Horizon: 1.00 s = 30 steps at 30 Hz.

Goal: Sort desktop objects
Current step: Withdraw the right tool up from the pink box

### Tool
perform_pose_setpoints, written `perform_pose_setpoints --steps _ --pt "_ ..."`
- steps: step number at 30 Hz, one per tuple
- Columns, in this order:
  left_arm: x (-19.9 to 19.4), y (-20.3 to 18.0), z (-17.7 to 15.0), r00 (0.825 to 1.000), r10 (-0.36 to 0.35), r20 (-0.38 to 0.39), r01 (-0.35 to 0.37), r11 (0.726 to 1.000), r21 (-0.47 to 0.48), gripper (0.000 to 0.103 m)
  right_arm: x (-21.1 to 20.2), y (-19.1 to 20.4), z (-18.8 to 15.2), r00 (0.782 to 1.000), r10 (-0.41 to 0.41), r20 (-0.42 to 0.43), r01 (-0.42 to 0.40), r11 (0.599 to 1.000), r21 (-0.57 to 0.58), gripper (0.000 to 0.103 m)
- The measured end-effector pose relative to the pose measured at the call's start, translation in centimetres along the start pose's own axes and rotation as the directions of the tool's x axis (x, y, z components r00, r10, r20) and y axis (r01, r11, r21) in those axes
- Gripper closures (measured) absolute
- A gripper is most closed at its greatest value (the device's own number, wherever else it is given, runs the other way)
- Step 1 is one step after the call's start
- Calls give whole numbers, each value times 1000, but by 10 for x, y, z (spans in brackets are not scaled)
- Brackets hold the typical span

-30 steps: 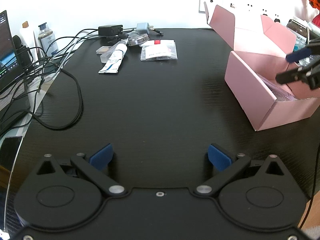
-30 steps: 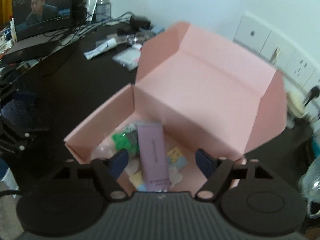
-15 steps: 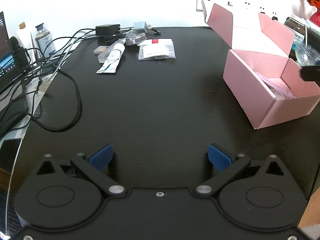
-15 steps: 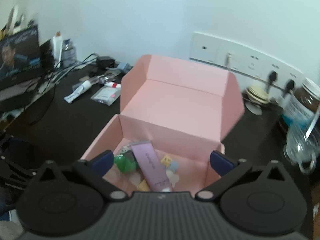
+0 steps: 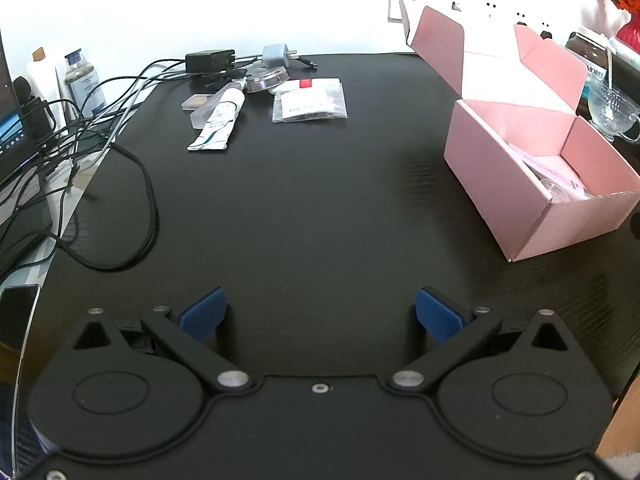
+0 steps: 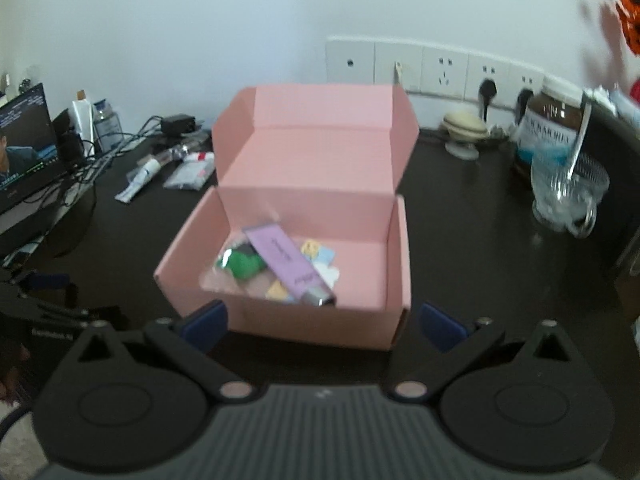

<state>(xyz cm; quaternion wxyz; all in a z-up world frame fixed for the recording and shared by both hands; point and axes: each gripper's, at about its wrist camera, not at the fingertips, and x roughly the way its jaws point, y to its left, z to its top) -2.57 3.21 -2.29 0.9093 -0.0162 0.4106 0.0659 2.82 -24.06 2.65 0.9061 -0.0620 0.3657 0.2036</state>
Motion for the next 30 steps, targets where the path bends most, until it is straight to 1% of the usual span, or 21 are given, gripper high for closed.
perform_pose_setpoints --steps 5,14,18,21,25,30 --pt "4 3 5 1000 -5 -8 5 1000 3 0 5 1 -10 1000 -8 -24 9 999 37 1" --pt "21 20 29 1000 7 -28 -8 999 -39 0 5 -5 -12 999 31 -19 -29 993 116 1" --pt "29 27 41 999 11 -32 -13 998 -61 2 5 -8 -9 998 58 -12 -56 988 143 1" --pt "37 32 55 1000 13 -24 -15 997 -82 3 4 -8 -7 998 67 -8 -65 987 146 1" --pt "52 36 72 1000 15 -26 -18 994 -112 6 4 -9 -5 998 66 -3 -65 989 130 1" --pt "66 40 87 1000 18 -22 -21 989 -149 9 3 -13 -3 998 62 -1 -61 990 129 1"
